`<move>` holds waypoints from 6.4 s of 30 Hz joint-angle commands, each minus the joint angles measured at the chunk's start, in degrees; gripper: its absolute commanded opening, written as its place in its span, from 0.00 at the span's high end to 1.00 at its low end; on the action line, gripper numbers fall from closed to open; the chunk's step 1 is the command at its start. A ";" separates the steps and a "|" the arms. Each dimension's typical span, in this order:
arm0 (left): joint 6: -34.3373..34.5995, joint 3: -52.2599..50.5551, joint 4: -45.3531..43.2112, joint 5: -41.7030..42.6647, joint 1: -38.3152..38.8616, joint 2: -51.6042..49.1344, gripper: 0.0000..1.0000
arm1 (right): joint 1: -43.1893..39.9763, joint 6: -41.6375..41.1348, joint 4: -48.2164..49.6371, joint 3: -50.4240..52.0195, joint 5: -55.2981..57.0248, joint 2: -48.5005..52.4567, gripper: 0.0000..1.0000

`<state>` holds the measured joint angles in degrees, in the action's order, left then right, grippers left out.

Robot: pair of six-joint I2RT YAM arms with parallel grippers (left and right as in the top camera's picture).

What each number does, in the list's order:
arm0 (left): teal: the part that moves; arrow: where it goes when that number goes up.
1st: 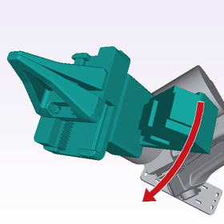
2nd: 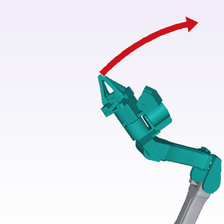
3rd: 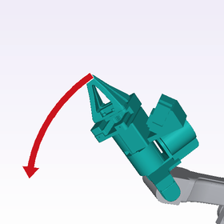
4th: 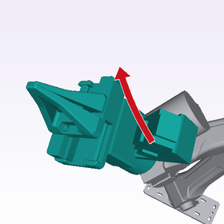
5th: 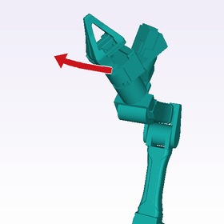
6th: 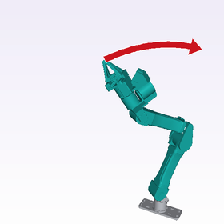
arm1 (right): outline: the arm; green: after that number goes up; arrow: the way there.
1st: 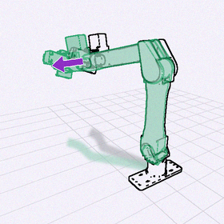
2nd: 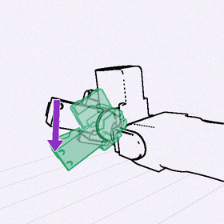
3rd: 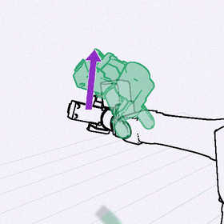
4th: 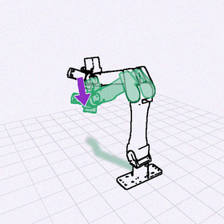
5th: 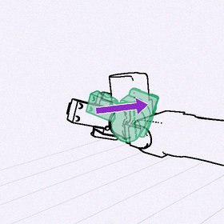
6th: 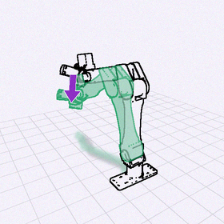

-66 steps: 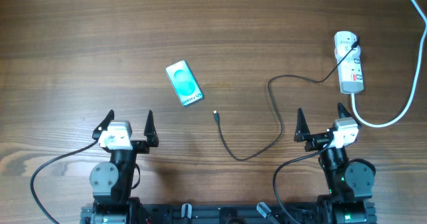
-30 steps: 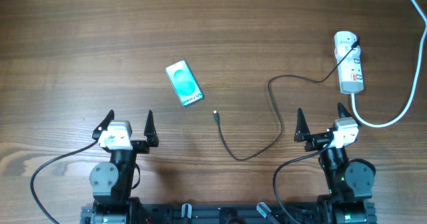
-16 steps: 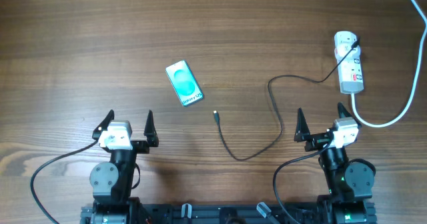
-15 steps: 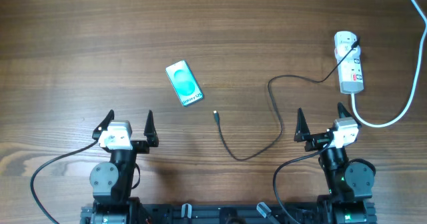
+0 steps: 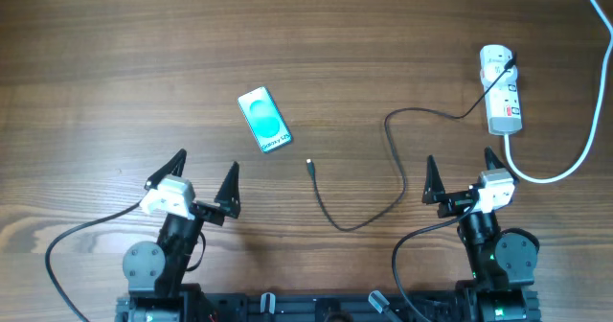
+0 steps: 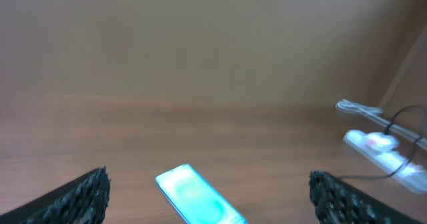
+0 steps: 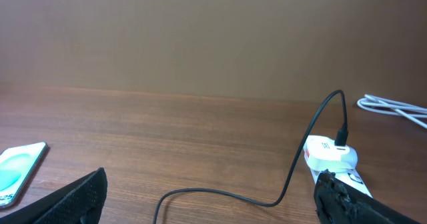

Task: Plug charger to phone and switch on socket
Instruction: 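Raise the left arm and move its gripper over the blue phone, then lower the left gripper and grasp the blue phone by its top edge, then lift the phone with the left gripper and tilt it upright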

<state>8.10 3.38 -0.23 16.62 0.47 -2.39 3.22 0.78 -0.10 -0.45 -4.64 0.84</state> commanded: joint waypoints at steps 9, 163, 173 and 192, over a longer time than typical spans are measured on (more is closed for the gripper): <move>11.56 51.23 32.11 3.34 0.33 -32.09 0.00 | -0.20 0.70 0.17 0.13 0.76 -0.04 0.00; 25.92 77.09 47.76 -8.52 23.52 -124.15 0.00 | -0.20 0.72 0.17 0.13 0.76 -0.02 0.00; 25.11 78.31 48.28 -10.49 23.26 -124.15 0.00 | -0.20 0.70 0.17 0.13 0.76 -0.02 0.00; 29.90 70.86 47.60 -15.67 28.92 -124.17 0.04 | -0.20 0.70 0.17 0.13 0.76 0.31 0.00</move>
<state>36.38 79.59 46.22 -1.21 29.15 -118.87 3.22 0.78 -0.10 -0.38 -4.60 1.13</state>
